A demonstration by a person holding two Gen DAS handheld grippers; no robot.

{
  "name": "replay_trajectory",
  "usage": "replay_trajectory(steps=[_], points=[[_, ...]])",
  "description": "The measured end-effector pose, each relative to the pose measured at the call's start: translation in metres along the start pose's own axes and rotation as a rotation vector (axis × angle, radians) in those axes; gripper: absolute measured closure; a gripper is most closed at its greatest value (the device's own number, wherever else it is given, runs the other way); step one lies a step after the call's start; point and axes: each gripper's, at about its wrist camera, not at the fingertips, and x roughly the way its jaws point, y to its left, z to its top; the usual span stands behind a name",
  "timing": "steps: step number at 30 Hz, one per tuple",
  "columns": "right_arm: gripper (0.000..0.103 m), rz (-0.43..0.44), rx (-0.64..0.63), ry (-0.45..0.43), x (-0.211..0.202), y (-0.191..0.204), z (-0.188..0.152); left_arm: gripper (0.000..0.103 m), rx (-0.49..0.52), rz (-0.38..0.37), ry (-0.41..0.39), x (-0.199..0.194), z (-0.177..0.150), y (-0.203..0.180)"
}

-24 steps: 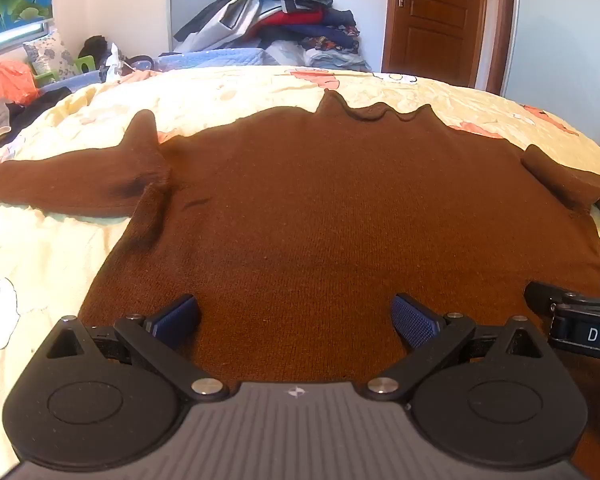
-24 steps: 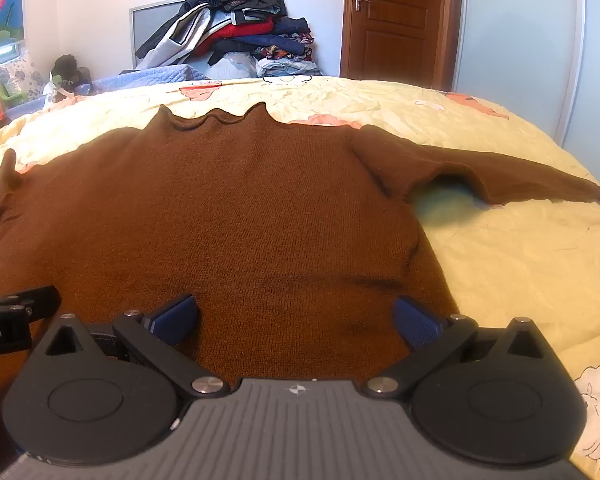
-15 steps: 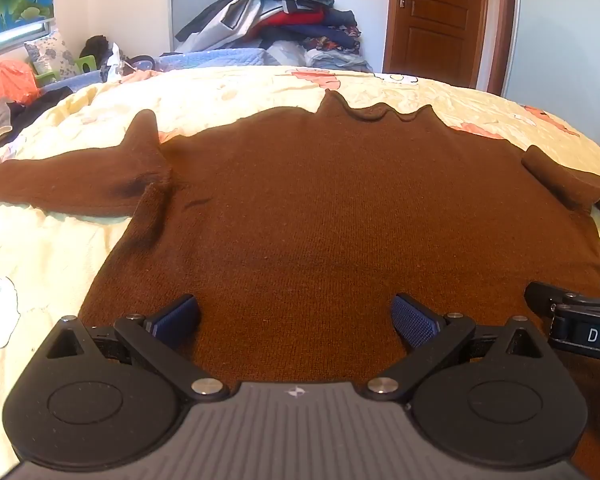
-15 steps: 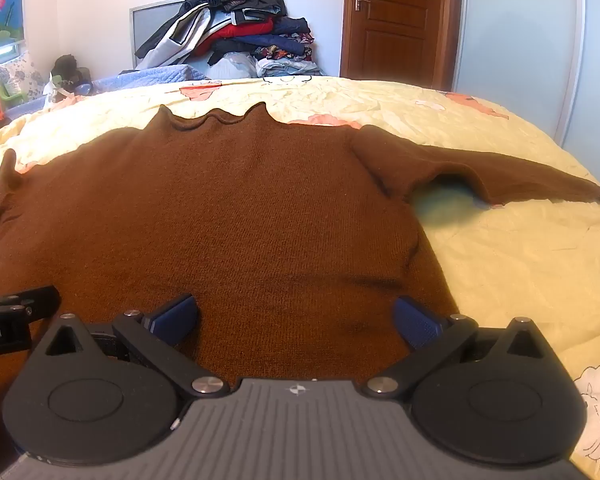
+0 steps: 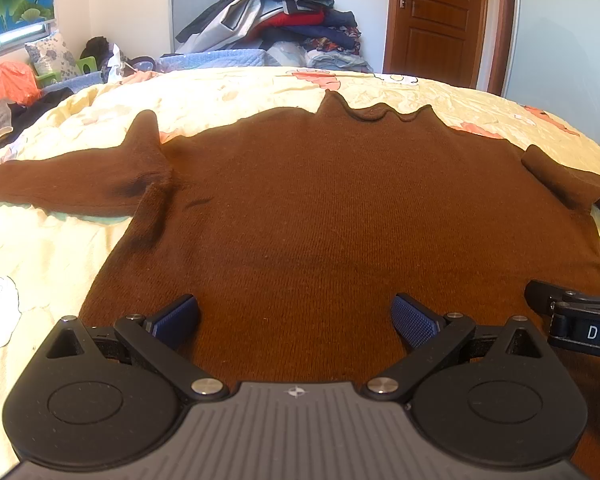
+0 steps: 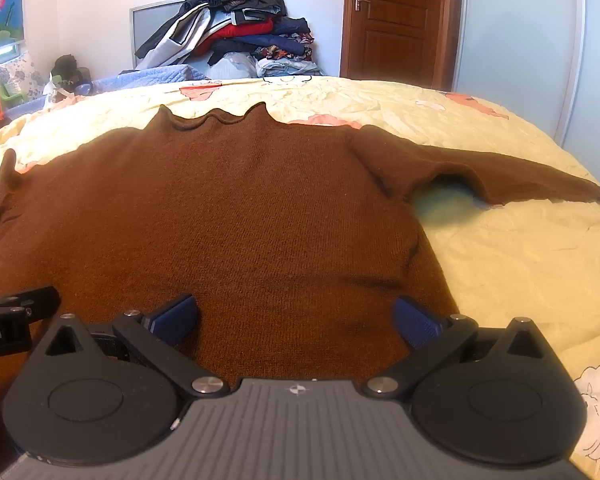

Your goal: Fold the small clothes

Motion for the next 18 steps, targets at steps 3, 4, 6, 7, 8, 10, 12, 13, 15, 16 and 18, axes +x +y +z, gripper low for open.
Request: replay_trajectory(steps=[3,4,6,7,8,10,12,13,15,16,18], points=[[0.0,0.0,0.0,0.0,0.0,0.0,0.0001,0.0,0.0,-0.001,0.0,-0.0006,0.0009,-0.0006],[0.0,0.0,0.0,0.0,0.0,-0.0001,0.0002,0.0,-0.001,0.0,0.0,-0.0006,0.001,-0.001],[0.0,-0.002,-0.001,0.0,0.0001,0.0003,0.0003,0.0,0.0,0.0,-0.002,-0.0009,0.0005,-0.0005],[0.0,0.0,0.0,0.0,0.0,-0.0002,0.0004,0.0,-0.001,-0.001,-0.002,-0.0013,0.0003,0.0],[0.0,0.001,0.001,0.0,0.0,0.0,0.0004,0.0,0.0,-0.001,-0.002,-0.0043,-0.0031,0.0008],[0.0,0.0,0.001,0.0,0.0001,0.0004,0.0005,0.0,0.001,-0.003,-0.002,-0.005,-0.0032,0.001],[0.0,0.001,0.002,0.0,0.0,0.0001,0.0006,0.0,0.001,-0.001,-0.004,-0.0066,-0.0025,0.0011],[0.0,0.0,0.001,0.0,0.0,0.0004,0.0007,0.0,0.0,-0.002,-0.004,-0.0061,-0.0025,0.0015],[0.0,0.0,0.001,0.0,-0.0001,0.0006,0.0008,0.0,0.0,-0.002,-0.004,-0.0065,-0.0025,0.0017],[0.0,0.0,0.001,0.0,-0.0001,0.0007,0.0008,0.0,0.0,-0.002,-0.004,-0.0068,-0.0025,0.0018],[0.0,0.0,0.001,0.0,-0.0001,0.0008,0.0008,0.0,0.0,-0.002,-0.004,-0.0065,-0.0025,0.0017]])
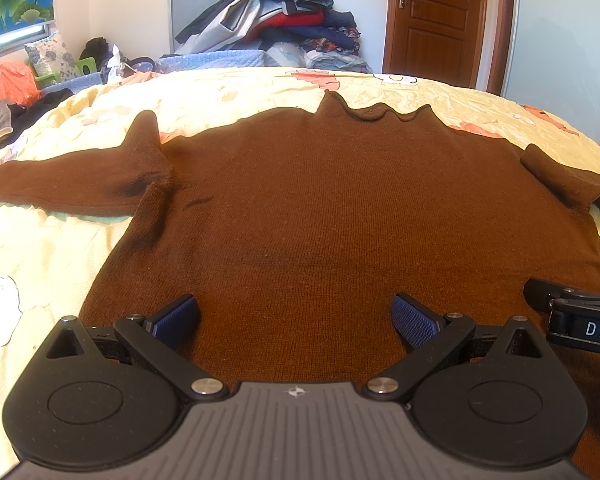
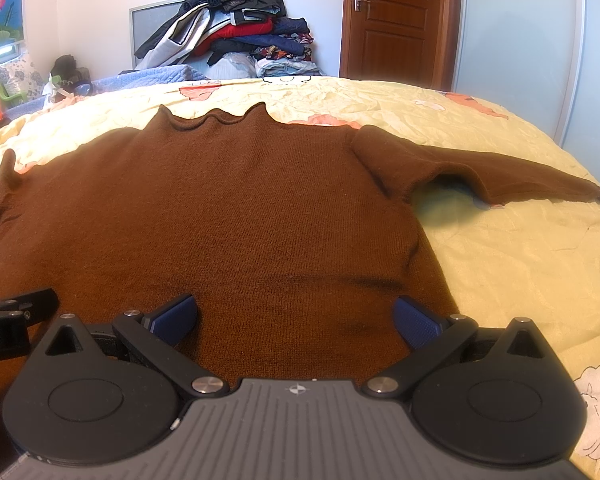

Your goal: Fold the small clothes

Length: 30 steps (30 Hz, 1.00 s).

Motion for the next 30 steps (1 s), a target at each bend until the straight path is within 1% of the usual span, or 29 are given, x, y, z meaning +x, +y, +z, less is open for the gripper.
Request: replay_trajectory(steps=[17,19,22,23,24,28,30], points=[[0.0,0.0,0.0,0.0,-0.001,0.002,0.0,0.0,-0.001,0.011,-0.002,0.001,0.0,-0.001],[0.0,0.016,0.004,0.004,-0.002,0.0,0.002,0.0,-0.001,0.011,-0.001,0.001,0.0,-0.001],[0.0,0.068,-0.031,0.039,-0.005,-0.005,0.007,0.0,-0.001,0.011,-0.002,0.001,0.0,-0.001],[0.0,0.083,-0.031,0.058,-0.007,-0.009,0.013,0.0,-0.001,0.011,-0.002,0.001,0.0,-0.001],[0.0,0.087,-0.02,0.056,-0.009,-0.018,0.022,0.0,-0.001,0.011,-0.002,0.001,0.0,-0.001],[0.0,0.095,0.017,-0.066,-0.036,-0.047,0.048,0.0,-0.001,0.011,-0.002,0.001,0.0,-0.001],[0.0,0.047,-0.002,-0.115,-0.046,-0.064,0.061,0.0,-0.001,0.011,-0.002,0.001,0.0,-0.001]])
